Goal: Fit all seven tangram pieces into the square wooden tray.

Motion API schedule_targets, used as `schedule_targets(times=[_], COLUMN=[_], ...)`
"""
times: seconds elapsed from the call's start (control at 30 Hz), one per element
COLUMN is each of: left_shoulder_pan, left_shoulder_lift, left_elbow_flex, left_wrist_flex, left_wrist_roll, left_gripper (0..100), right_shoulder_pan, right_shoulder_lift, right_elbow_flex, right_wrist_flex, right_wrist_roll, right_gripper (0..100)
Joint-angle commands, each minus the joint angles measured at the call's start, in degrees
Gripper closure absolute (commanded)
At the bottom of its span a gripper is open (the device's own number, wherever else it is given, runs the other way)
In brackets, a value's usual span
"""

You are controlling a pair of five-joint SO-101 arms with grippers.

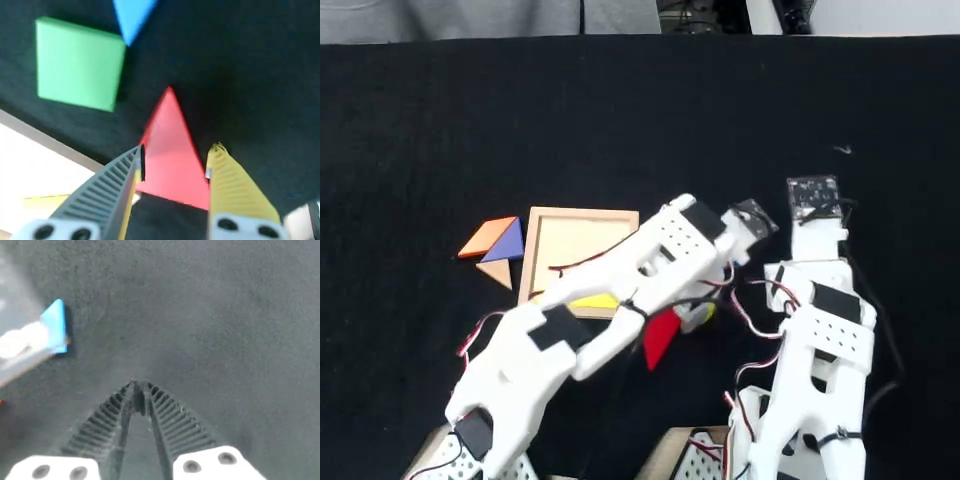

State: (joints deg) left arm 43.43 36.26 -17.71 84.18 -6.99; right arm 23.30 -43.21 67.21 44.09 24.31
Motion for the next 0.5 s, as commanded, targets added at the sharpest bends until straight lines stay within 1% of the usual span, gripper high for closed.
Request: schedule_targets(times=[0.0,0.1,0.2,0.27,0.33,0.47], left_shoulder_pan=[2.4,3.0,-0.1,-3.7,-8.2,-19.6], left_shoulder_lift=[-6.9,-10.5,-15.6,-19.5,-22.5,-28.2], left_elbow_flex=[3.2,5.0,6.0,7.1,7.2,6.6], left_wrist_flex=[0.7,0.9,2.1,2.5,2.8,2.4], left_wrist_roll=[0.5,0.5,0.4,0.3,0.4,0.6], left_gripper=[79,82,84,84,82,76], right_shoulder_pan=[2.2,2.5,4.7,6.4,6.9,4.6], right_shoulder_lift=[-1.7,-1.8,-1.8,-2.1,-3.6,-9.8], right_elbow_flex=[-3.1,-3.2,-5.3,-7.6,-9.5,-13.8], right_wrist_flex=[-1.1,-1.1,0.5,2.6,4.8,11.1], right_wrist_roll=[-0.4,-0.4,-0.4,-0.4,-0.4,-2.9], right_gripper=[98.7,98.7,98.7,98.7,98.7,98.7])
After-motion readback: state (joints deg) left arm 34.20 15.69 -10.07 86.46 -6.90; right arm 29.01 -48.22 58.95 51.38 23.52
